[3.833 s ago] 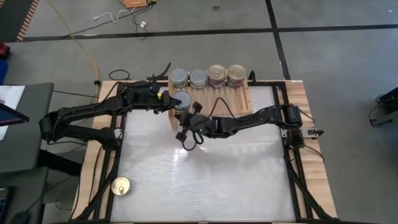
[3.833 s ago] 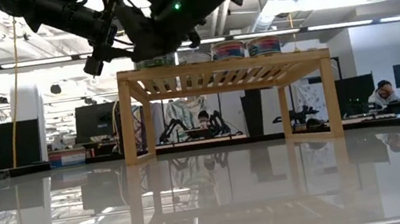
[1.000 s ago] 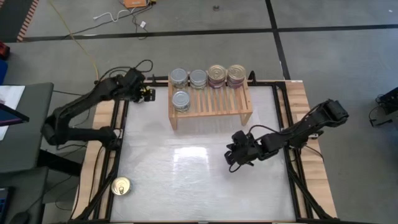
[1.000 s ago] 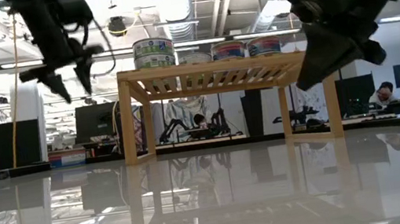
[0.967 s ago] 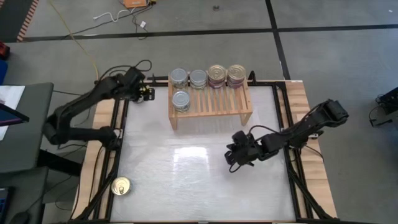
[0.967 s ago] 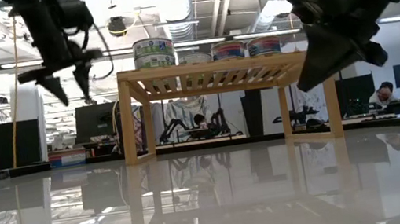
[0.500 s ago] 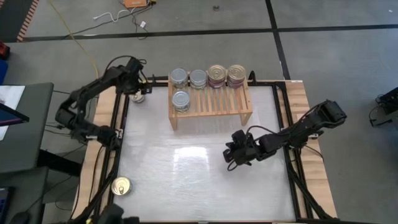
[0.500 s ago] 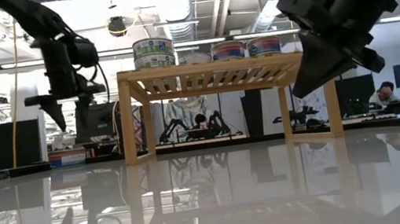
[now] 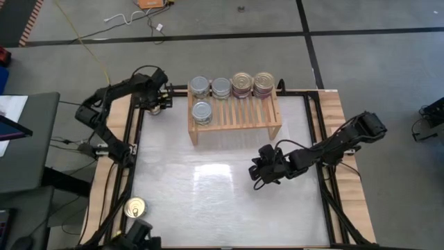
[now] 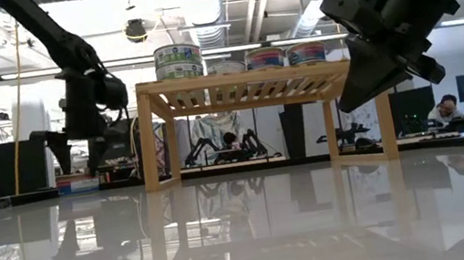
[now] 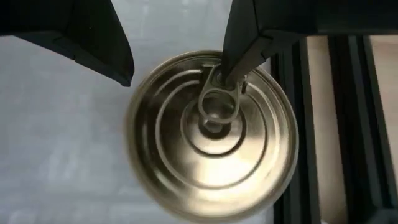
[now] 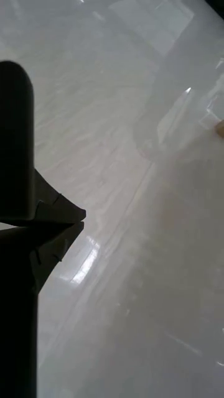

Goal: Stack canned seafood by type on shelf
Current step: Put the blue tuna can on the shelf

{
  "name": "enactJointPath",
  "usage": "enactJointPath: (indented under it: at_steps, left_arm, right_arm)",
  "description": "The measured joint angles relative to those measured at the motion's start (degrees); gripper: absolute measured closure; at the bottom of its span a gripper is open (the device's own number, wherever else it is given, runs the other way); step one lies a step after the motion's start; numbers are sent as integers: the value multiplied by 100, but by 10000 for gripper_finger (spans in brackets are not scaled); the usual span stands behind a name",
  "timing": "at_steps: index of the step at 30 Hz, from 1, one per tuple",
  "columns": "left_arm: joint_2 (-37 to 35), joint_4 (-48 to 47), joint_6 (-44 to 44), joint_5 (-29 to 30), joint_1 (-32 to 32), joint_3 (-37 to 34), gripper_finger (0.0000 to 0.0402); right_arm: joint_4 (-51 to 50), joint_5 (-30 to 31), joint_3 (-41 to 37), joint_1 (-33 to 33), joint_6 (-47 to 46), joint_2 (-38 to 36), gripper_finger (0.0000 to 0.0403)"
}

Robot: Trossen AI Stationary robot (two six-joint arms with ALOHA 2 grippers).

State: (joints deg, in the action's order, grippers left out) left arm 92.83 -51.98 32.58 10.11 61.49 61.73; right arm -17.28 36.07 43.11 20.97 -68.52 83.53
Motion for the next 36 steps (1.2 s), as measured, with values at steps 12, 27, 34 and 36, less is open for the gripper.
enactJointPath:
  at_steps: [12,27,34,36]
  left_arm:
    - [348,-616,-218,-49,-534,13,171]
    - [186,-1625,312,-876,-2536,-39,171]
    - [-635,-1477,1199,-915,-3098,-1050,171]
    - [-1015,-1332,1577,-1024,-3180,-1479,171]
  right_arm:
    - [35,0,0,341,-3,0,376]
    - [114,0,2,458,53,0,376]
    - [699,-1,4,574,563,0,376]
    - [824,-1,9,618,618,0,376]
